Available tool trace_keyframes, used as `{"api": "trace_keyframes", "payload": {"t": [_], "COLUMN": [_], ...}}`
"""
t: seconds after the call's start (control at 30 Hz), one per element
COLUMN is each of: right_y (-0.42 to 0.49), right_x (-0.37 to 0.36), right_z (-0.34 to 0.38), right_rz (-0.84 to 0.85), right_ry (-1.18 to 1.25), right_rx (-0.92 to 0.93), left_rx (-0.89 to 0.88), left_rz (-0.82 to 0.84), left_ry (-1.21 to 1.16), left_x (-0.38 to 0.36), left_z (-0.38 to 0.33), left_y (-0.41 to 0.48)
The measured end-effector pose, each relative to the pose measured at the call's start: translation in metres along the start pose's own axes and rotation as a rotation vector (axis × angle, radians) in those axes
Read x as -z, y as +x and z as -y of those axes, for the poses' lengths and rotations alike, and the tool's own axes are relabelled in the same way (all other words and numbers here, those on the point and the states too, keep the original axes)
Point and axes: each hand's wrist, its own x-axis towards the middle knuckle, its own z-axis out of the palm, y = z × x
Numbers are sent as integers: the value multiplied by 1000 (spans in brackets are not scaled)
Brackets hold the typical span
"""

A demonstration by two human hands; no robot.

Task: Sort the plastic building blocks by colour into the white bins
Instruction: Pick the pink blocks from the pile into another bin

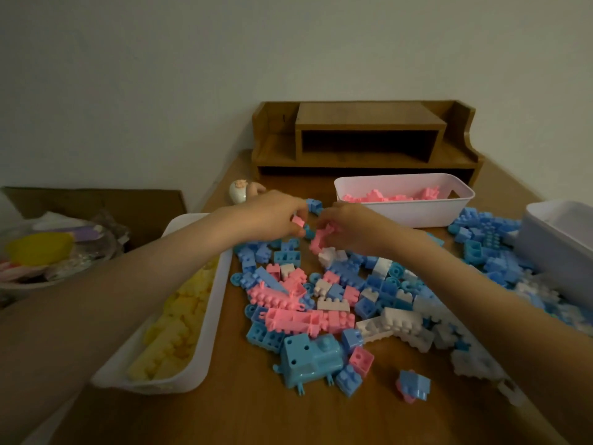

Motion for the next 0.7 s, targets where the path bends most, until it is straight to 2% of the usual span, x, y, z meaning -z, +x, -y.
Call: {"api": "trace_keyframes", "payload": {"t": [0.27, 0.5, 0.57, 0.7], "right_y": [-15, -15, -11, -3], "right_x": [17, 42, 43, 31], "right_z": [-27, -82, -97, -117], "right_rz": [-150, -552, -524, -318], "right_ry": [104, 180, 149, 0], "right_rx": [-73, -262, -301, -365], "left_rx": [57, -4, -51, -68], "left_rz": [-244, -269, -288, -258], "left_ry": [-90, -171, -272, -306], "left_x": [9, 17, 16, 6], "left_z": [-42, -74, -84, -97], "left_y": [19, 53, 63, 83]}}
